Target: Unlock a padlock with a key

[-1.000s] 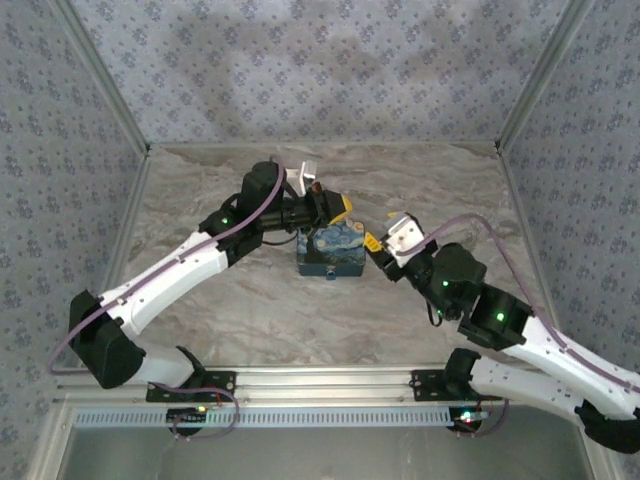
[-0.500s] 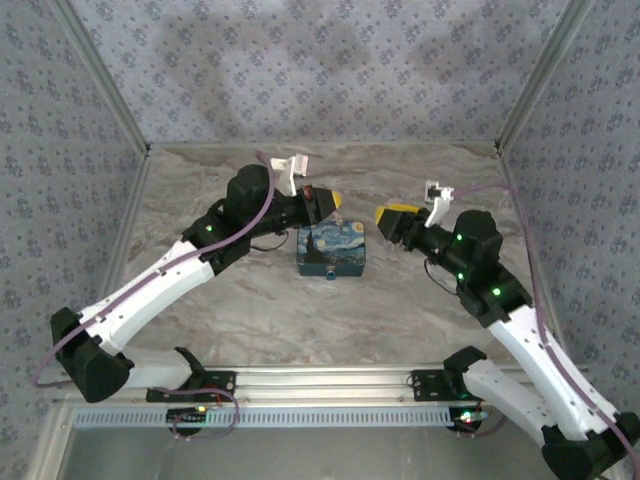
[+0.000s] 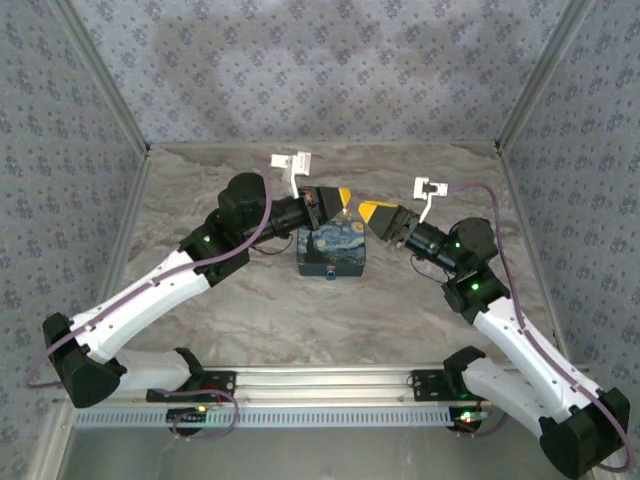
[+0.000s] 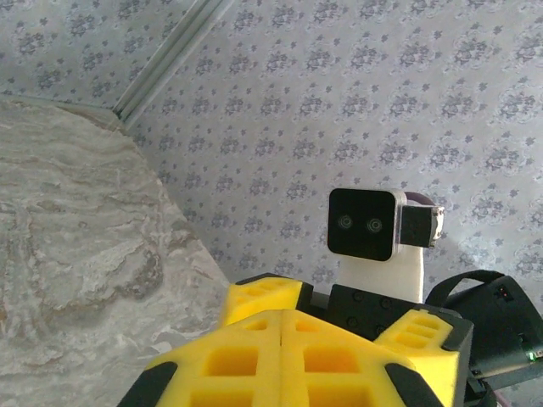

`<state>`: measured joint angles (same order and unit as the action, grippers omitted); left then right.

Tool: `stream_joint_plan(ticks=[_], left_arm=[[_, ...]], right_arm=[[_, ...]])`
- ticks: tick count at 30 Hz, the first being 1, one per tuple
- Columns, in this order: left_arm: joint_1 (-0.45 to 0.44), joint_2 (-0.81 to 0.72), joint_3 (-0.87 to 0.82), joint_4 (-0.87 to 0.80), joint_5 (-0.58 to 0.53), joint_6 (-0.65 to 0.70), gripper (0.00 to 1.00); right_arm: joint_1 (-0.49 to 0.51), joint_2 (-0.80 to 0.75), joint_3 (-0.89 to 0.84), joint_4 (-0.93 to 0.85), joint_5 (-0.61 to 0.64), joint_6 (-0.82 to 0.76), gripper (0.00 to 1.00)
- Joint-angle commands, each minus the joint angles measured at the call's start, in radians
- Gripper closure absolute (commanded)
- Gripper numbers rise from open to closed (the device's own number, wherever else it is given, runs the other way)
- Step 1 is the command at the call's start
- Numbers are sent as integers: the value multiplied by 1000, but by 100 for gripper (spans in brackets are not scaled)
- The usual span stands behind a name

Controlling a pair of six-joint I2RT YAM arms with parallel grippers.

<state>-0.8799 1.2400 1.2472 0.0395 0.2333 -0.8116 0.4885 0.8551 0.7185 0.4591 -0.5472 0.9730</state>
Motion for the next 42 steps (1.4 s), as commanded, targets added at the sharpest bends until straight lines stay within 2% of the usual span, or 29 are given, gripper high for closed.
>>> stream_joint_plan(ticks=[1,10,20,31,34,38,42], left_arm=[[-14,4,3,72,-9,14,100],[-24,-1,0,82,-19,12,100],[-28,-11,-21,109,-43,2,100],[-31,-17,-31,127,-52,-5,100],[-36,-15,-29,129,-49,-7,100],[-39,-17,-29,136,-49,-7,100],[-40,-23,-35,137,-51,-6,100]], right_arm=[[13,12,3,93,-17,30,38],[54,44,26,119,-23,22,47],[82,51,29,124,-18,18,52],[84,56,19,125,3,23,73],[82,57,21,128,6,21,82],[79,64,28,122,3,20,100],[72,57,23,116,13,21,100]])
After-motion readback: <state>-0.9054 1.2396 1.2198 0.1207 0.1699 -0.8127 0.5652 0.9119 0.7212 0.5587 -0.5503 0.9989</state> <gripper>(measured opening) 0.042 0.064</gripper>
